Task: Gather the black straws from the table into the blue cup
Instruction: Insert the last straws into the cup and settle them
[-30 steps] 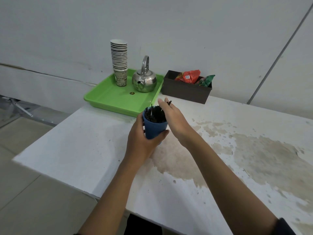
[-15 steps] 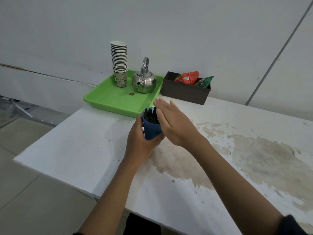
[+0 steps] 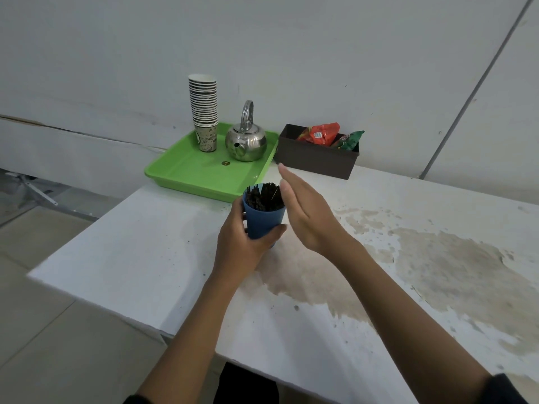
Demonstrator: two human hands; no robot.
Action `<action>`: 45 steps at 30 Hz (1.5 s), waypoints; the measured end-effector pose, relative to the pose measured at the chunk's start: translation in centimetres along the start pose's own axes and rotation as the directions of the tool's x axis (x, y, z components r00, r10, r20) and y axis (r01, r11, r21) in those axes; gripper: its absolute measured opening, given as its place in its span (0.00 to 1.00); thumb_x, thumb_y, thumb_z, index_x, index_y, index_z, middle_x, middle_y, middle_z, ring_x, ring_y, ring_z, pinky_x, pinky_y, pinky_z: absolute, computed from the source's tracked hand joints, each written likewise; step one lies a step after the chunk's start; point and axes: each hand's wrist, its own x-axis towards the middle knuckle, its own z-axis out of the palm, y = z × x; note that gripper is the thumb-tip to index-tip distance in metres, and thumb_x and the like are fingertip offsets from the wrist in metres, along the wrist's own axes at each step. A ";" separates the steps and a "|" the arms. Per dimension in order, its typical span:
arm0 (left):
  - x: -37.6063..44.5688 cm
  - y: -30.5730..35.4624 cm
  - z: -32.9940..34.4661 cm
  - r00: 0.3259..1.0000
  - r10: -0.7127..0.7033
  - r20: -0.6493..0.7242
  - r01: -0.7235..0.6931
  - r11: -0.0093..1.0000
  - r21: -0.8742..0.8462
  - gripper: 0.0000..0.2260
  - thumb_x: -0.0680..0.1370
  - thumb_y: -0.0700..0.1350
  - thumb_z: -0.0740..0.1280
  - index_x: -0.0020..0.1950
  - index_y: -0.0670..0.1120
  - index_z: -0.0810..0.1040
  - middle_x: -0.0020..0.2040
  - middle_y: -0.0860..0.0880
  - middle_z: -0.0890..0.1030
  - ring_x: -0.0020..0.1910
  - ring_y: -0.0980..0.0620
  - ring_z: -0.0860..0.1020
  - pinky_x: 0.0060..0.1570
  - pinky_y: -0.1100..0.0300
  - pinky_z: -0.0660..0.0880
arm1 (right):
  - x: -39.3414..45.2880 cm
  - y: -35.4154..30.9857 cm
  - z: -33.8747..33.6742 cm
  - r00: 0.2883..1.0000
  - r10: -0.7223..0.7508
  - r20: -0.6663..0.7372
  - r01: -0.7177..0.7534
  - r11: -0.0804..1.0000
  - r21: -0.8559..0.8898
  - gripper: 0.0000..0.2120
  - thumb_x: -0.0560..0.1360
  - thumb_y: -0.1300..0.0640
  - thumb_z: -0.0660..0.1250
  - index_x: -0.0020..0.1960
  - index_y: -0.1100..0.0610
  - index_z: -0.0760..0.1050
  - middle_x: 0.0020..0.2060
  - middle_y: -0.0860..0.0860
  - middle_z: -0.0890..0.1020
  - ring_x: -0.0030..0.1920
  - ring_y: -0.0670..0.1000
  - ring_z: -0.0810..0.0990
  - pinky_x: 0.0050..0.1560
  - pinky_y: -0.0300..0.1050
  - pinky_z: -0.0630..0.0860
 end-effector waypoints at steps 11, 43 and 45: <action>1.1 1.6 0.1 0.992 0.087 -0.093 -0.072 0.986 0.152 0.37 0.64 0.60 0.81 0.69 0.50 0.74 0.62 0.53 0.78 0.54 0.58 0.78 0.43 0.56 0.83 | -3.7 8.0 -0.4 0.956 0.278 0.097 -0.228 0.906 -0.356 0.20 0.84 0.53 0.54 0.75 0.57 0.67 0.75 0.54 0.68 0.75 0.55 0.64 0.74 0.47 0.57; 17.2 0.2 10.1 0.995 -0.086 -0.047 0.097 0.938 0.332 0.33 0.69 0.49 0.81 0.68 0.42 0.73 0.64 0.44 0.81 0.60 0.44 0.80 0.50 0.58 0.72 | -3.2 11.8 -0.9 0.932 0.363 -0.027 -0.341 0.847 -0.408 0.26 0.83 0.52 0.48 0.80 0.55 0.55 0.80 0.50 0.56 0.80 0.48 0.49 0.79 0.46 0.45; 17.2 0.2 10.0 0.996 -0.083 -0.027 0.087 0.934 0.346 0.32 0.69 0.48 0.81 0.68 0.41 0.72 0.64 0.44 0.80 0.61 0.43 0.80 0.49 0.59 0.71 | -3.2 11.7 -0.9 0.931 0.363 -0.034 -0.345 0.848 -0.401 0.26 0.82 0.52 0.48 0.80 0.54 0.55 0.80 0.50 0.56 0.80 0.48 0.49 0.78 0.45 0.44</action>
